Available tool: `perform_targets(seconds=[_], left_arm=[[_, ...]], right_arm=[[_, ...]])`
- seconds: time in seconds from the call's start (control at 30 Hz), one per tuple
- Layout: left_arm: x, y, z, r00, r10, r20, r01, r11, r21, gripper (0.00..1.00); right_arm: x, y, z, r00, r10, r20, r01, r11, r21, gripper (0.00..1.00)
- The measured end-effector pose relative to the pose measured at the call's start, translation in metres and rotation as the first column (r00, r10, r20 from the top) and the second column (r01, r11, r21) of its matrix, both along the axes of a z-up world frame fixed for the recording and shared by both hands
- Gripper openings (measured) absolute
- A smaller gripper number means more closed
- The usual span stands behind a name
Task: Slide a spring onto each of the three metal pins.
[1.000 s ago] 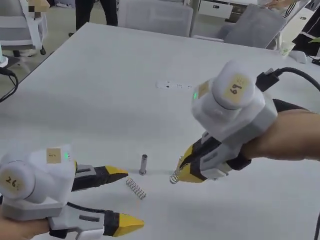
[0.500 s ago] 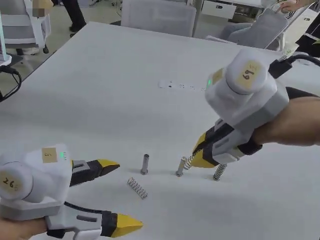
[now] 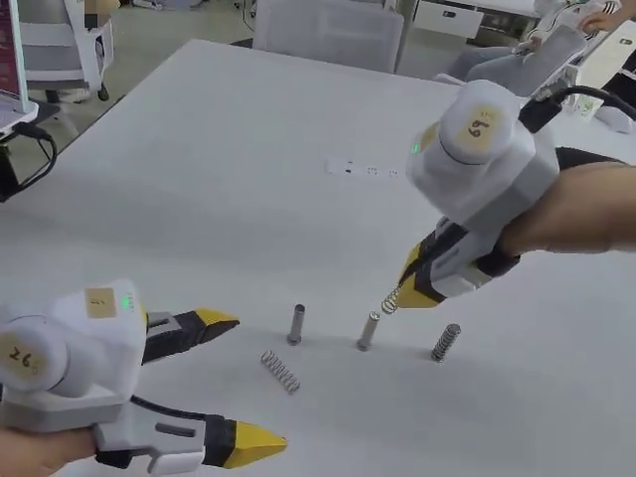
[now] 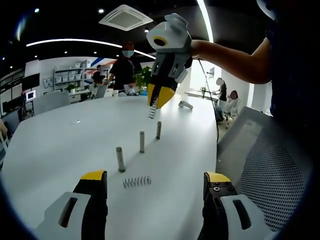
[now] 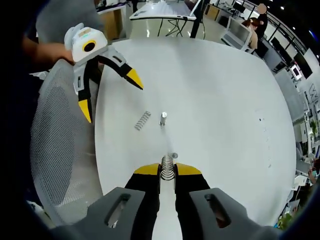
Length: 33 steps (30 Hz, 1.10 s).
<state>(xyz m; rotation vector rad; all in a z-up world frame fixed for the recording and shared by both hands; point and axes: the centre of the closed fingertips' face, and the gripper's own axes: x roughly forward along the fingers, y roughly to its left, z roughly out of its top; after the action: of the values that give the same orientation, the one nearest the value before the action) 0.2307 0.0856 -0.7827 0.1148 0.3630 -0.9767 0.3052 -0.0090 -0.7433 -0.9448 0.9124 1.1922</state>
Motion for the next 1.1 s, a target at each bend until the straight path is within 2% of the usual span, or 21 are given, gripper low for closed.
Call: perform_targets(seconds=[0.37, 0.6, 1.1], left_arm=[[0.000, 0.002, -0.001, 1.000, 0.014, -0.002, -0.014, 1.000, -0.005, 0.76], [0.001, 0.002, -0.002, 1.000, 0.015, -0.005, -0.015, 1.000, -0.006, 0.76], [0.001, 0.005, -0.004, 1.000, 0.021, -0.007, -0.021, 1.000, -0.003, 0.74]], right_arm=[[0.012, 0.002, -0.019, 0.999, 0.000, -0.038, -0.001, 0.999, -0.042, 0.08], [0.014, 0.003, -0.028, 0.998, 0.007, -0.054, -0.010, 0.998, -0.062, 0.08], [0.014, 0.004, -0.039, 0.998, 0.008, -0.069, -0.014, 0.996, -0.083, 0.08]])
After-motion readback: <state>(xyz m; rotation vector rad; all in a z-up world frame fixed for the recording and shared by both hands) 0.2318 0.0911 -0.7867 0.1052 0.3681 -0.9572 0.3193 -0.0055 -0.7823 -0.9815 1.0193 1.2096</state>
